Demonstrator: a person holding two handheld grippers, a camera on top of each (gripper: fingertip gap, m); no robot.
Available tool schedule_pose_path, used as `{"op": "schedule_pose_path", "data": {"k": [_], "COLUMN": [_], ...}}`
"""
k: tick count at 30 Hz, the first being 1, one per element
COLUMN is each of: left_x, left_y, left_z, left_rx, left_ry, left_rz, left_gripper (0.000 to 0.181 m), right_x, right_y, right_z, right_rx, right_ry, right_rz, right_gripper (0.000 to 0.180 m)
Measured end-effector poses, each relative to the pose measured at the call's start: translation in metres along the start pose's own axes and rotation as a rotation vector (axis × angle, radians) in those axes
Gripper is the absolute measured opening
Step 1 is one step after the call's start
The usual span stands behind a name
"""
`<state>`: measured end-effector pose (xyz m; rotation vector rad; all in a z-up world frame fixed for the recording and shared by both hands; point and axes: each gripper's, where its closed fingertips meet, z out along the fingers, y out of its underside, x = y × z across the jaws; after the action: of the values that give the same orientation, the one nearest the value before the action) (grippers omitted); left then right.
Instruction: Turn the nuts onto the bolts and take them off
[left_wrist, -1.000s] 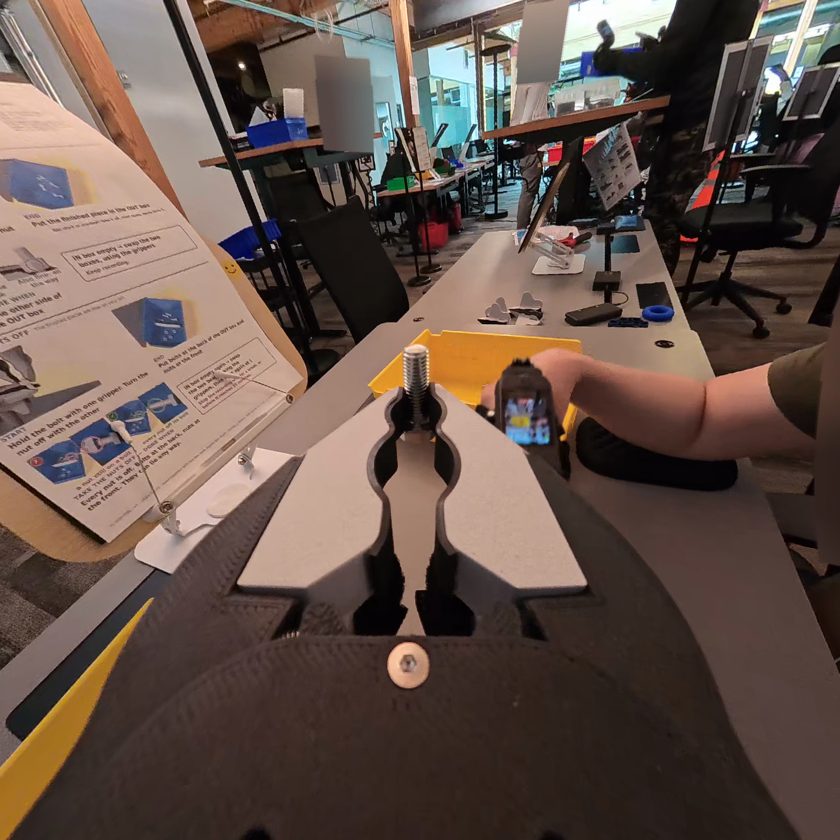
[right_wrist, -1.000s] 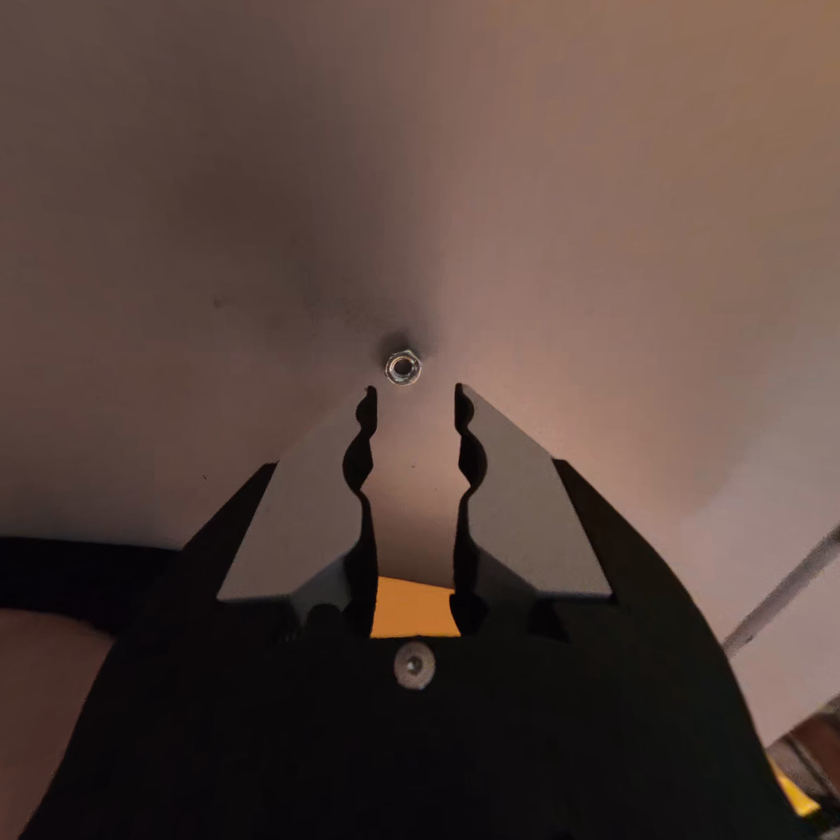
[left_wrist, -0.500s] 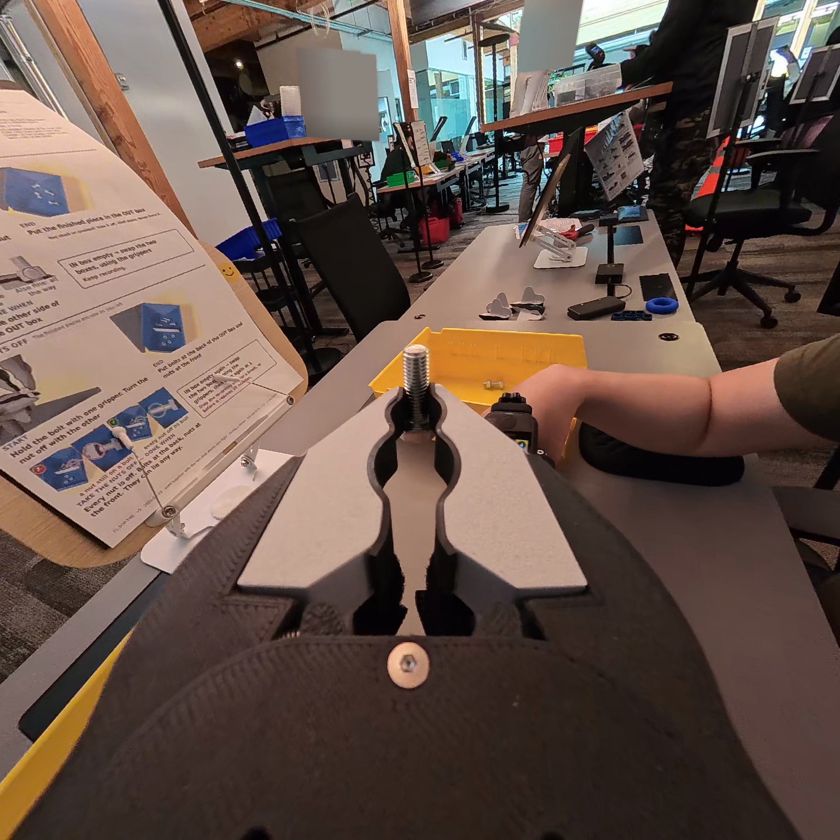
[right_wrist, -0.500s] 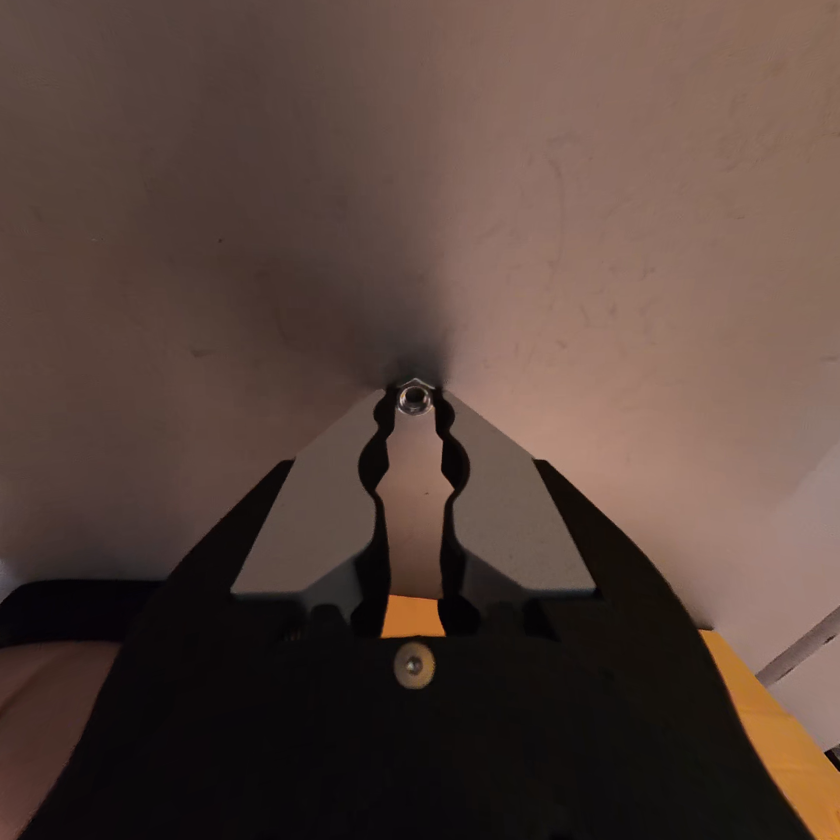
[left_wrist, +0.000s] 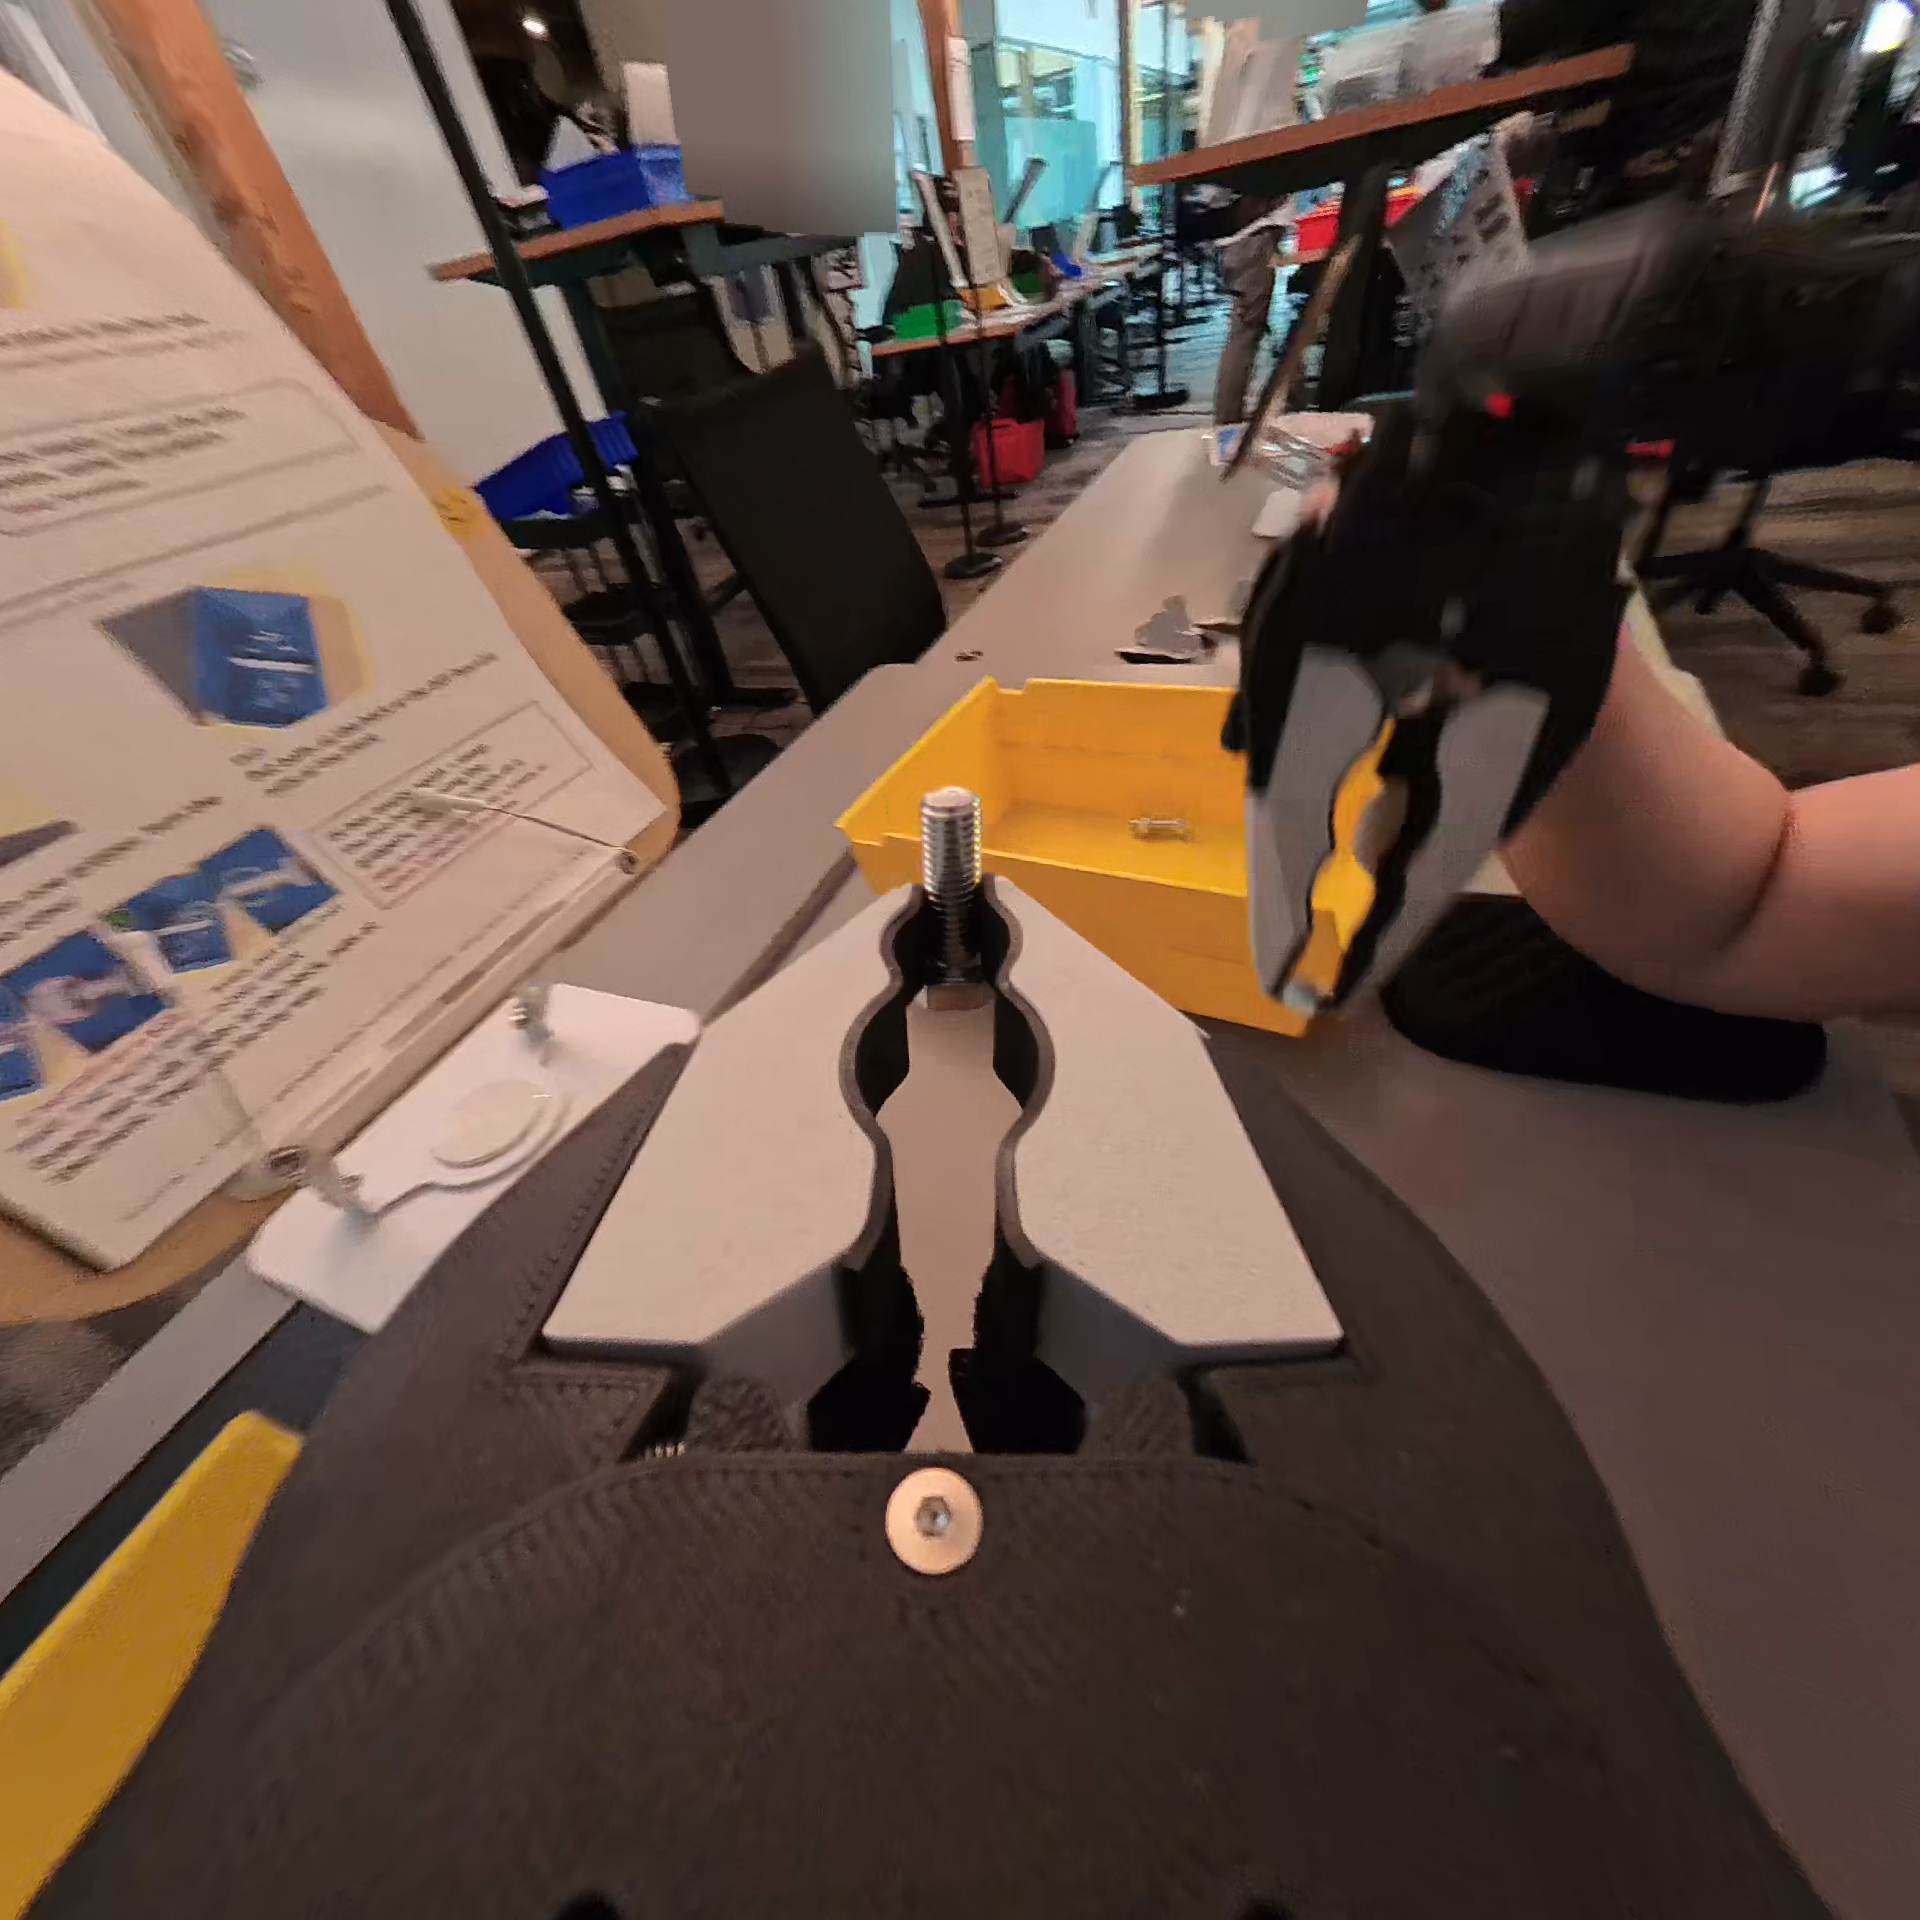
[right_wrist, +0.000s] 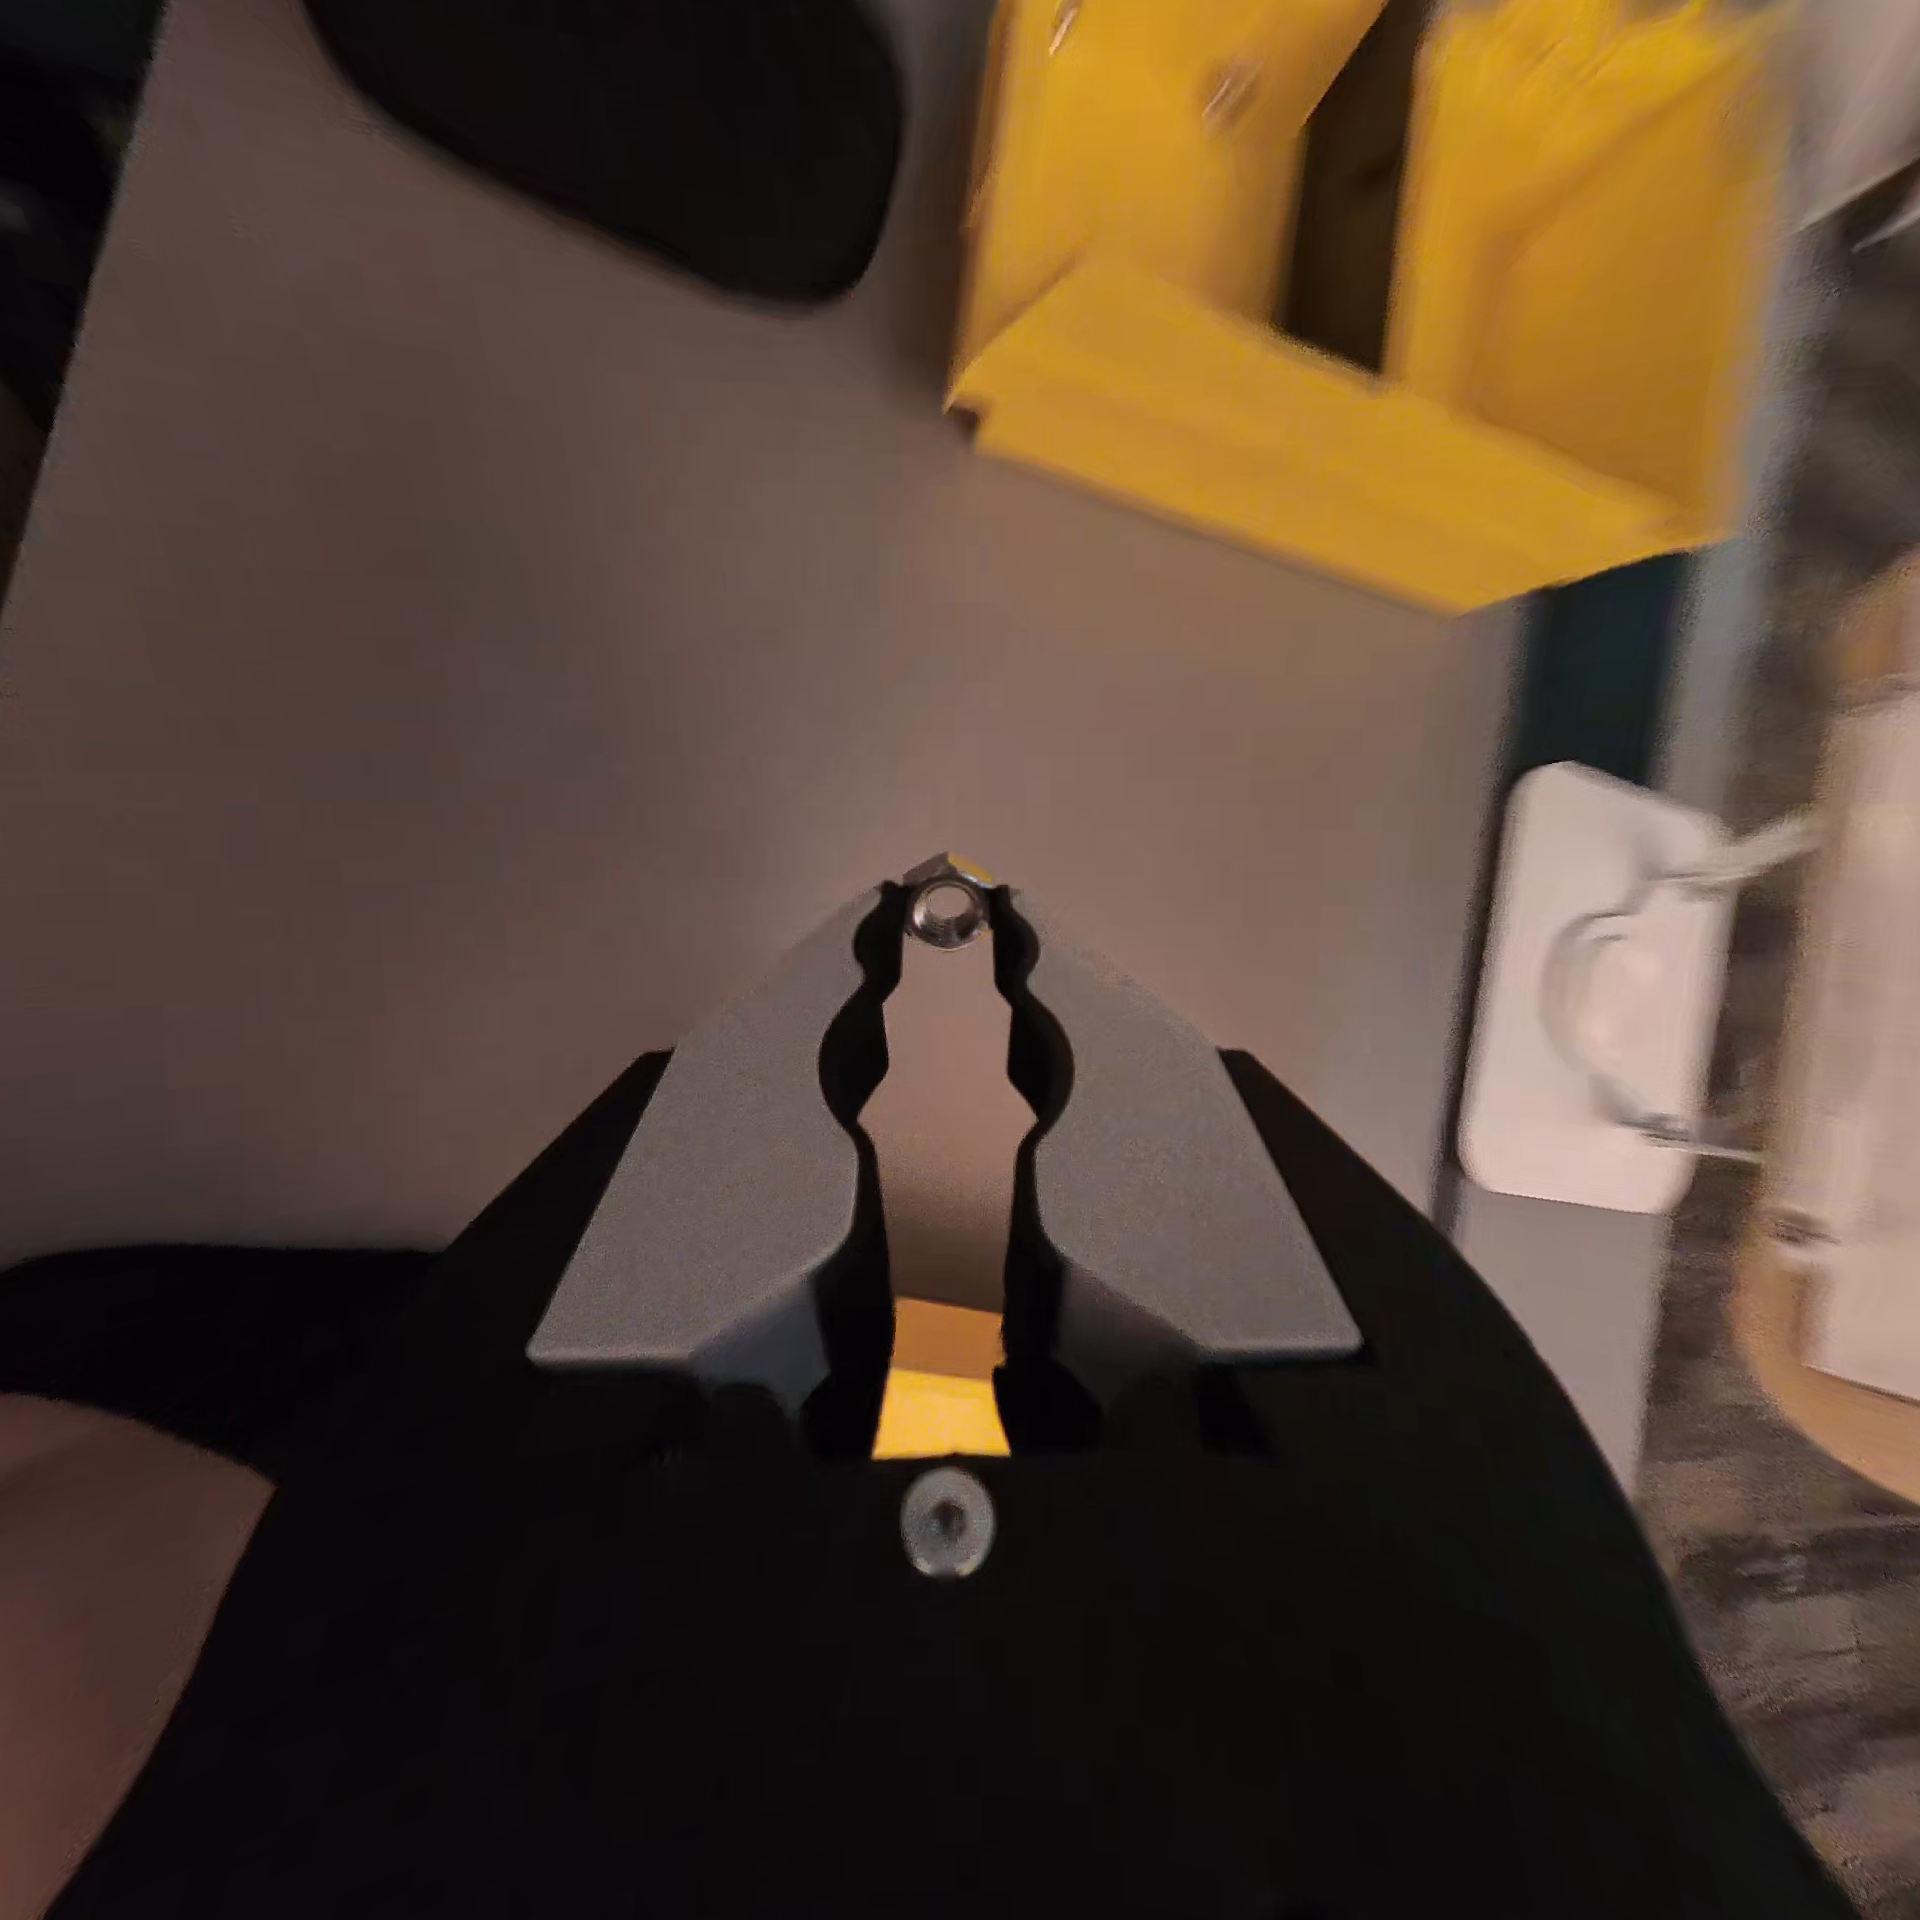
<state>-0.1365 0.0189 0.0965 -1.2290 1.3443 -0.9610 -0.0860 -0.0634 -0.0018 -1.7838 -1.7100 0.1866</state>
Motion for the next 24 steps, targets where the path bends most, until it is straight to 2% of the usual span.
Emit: {"op": "schedule_pose_path", "data": {"k": [5,10,15,21,24], "left_x": [0.034,0.041,0.043,0.039,0.037], "left_y": [0.011,-0.01,-0.038,-0.009,-0.015], "left_z": [0.04,0.071,0.087,0.084,0.08], "left_rx": [-0.005,-0.032,0.083,0.053,0.076], "left_ry": [0.148,0.11,0.145,0.155,0.15], "left_rz": [0.048,0.153,0.1,0.047,0.044], "left_gripper": [0.007,0.007,0.007,0.007,0.007], "right_x": [0.035,0.057,0.069,0.084,0.088], "right_y": [-0.025,-0.027,-0.019,-0.005,-0.001], "right_z": [-0.086,-0.138,-0.16,-0.167,-0.168], "right_rx": [0.328,0.473,0.511,0.485,0.484], "right_ry": [0.324,0.555,0.66,0.729,0.733], "right_rz": [-0.038,-0.026,0.023,0.105,0.138], "right_gripper": [0.016,0.015,0.016,0.016,0.016]}}
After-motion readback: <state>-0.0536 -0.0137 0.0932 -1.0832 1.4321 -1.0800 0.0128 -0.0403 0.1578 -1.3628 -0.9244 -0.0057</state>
